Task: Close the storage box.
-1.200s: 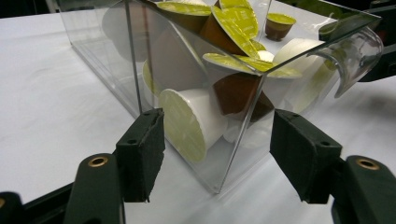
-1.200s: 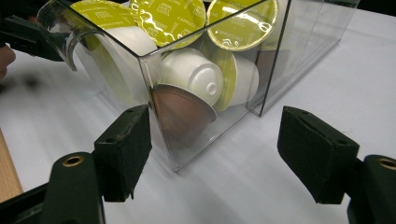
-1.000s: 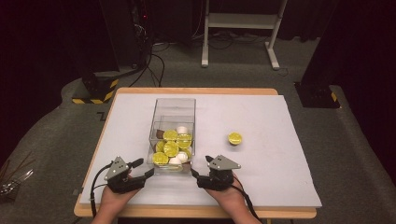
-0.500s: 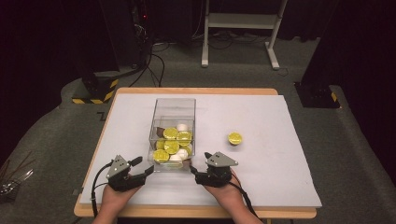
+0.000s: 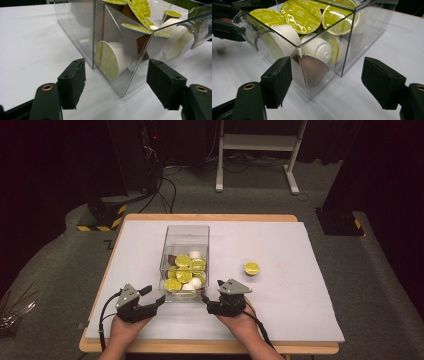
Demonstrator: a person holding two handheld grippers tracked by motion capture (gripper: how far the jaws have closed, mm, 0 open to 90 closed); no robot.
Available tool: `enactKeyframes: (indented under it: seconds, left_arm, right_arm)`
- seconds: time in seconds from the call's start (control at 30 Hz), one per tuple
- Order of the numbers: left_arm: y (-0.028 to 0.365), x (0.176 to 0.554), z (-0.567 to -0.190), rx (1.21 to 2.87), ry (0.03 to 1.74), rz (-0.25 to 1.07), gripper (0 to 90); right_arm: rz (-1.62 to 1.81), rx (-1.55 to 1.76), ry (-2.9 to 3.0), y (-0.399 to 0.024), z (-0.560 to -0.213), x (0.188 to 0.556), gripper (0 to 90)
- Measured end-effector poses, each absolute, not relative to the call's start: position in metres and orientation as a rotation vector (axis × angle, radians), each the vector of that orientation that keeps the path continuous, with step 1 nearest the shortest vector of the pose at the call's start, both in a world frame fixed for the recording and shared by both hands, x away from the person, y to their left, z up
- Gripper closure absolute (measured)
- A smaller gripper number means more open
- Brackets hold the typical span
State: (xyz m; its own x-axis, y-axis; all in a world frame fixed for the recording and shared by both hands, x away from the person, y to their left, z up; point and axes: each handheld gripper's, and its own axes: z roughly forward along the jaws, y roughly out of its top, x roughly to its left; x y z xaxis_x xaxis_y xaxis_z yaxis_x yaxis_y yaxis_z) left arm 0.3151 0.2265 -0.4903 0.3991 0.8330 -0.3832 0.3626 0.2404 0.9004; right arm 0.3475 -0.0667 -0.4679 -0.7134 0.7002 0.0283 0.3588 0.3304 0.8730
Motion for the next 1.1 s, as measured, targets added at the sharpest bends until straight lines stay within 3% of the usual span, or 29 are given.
enactKeyframes:
  seconds: [1.1]
  left_arm:
    - [0.224,0.365,-0.486,1.295,1.259,0.483,32.9]
  right_arm:
    - [1.333,1.013,2.185,-0.059,-0.467,0.394,27.3]
